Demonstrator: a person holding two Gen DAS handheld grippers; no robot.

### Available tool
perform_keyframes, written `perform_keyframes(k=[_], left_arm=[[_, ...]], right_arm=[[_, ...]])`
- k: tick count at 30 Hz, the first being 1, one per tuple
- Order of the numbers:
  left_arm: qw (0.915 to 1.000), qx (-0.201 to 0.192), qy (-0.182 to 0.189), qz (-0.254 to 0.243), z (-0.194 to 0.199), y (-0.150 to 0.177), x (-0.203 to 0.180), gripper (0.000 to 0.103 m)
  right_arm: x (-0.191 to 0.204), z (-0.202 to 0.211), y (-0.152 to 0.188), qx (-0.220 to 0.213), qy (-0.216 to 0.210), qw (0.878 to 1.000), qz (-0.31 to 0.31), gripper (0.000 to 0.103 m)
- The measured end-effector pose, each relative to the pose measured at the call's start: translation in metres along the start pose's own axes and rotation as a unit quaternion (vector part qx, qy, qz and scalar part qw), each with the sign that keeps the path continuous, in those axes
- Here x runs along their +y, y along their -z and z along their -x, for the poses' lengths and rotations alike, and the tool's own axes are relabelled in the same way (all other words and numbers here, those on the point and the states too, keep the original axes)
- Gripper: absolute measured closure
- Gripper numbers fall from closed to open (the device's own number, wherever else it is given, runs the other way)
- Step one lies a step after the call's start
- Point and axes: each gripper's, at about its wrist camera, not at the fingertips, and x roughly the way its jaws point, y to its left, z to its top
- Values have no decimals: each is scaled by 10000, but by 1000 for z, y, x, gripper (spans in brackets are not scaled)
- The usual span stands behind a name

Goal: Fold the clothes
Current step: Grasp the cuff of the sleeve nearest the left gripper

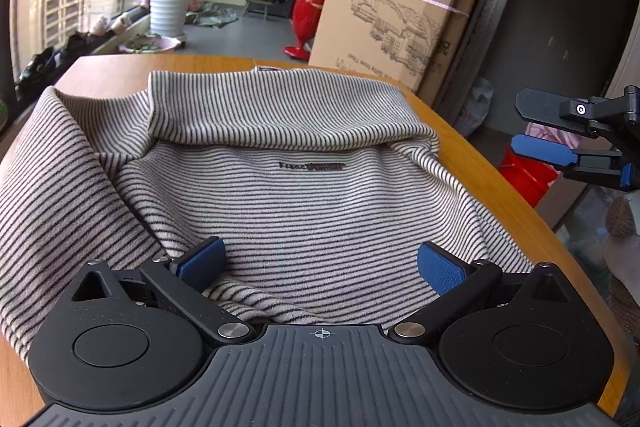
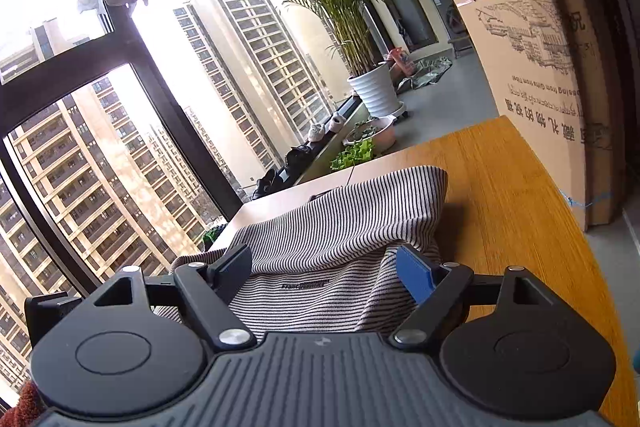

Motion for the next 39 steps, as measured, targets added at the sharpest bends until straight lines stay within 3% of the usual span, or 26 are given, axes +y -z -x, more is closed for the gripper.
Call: perform_keyframes(k=[3,7,10,11,13,16,19,22,27,29,30,31,35,37,39], left_arm=[[9991,-129,-400,-72,8,2,-7,0],[9897,-810,-1164,-196,55,2,-8,0],[9666,-1116,-2138,-868,96,9,-10,3],[9587,-1051,-2400,-1109,104,14,-11,6],[9398,-867,-2897,-1590,119,24,-13,40],[9327,-439,-2931,-2054,124,38,-19,39],[9310,-259,-2713,-2426,114,44,-34,28],[9254,-90,-2591,-2764,93,45,-49,28],[9086,427,-2952,-2923,49,43,-43,32],[9113,633,-3019,-2729,39,32,-34,61],[9170,711,-2986,-2548,37,25,-30,88],[9232,745,-2943,-2358,36,16,-25,96],[9445,247,-2958,-1406,59,-41,-5,97],[9454,-242,-3104,-966,79,-76,5,97],[9395,-756,-3292,-567,101,-112,14,97]], right_arm=[[-12,-2,21,8,-20,10000,-42,20],[-16,10,31,-166,-539,9983,108,6],[-25,24,30,-484,-1181,9918,-53,2],[-30,25,29,-517,-1304,9899,-200,2],[-41,28,27,-572,-1536,9852,-496,2],[-53,32,26,-619,-1626,9816,-781,1],[-55,34,29,-643,-1725,9791,-868,1],[-52,35,31,-632,-1710,9801,-791,1],[-47,35,34,-622,-1733,9803,-711,0],[-46,35,33,-631,-1728,9804,-712,0],[-47,35,34,-628,-1712,9806,-723,0],[-47,35,34,-626,-1693,9808,-734,0],[-49,37,34,-676,-1679,9805,-763,0],[-50,38,34,-654,-1738,9793,-806,0],[-51,36,35,-584,-1757,9791,-847,0]])
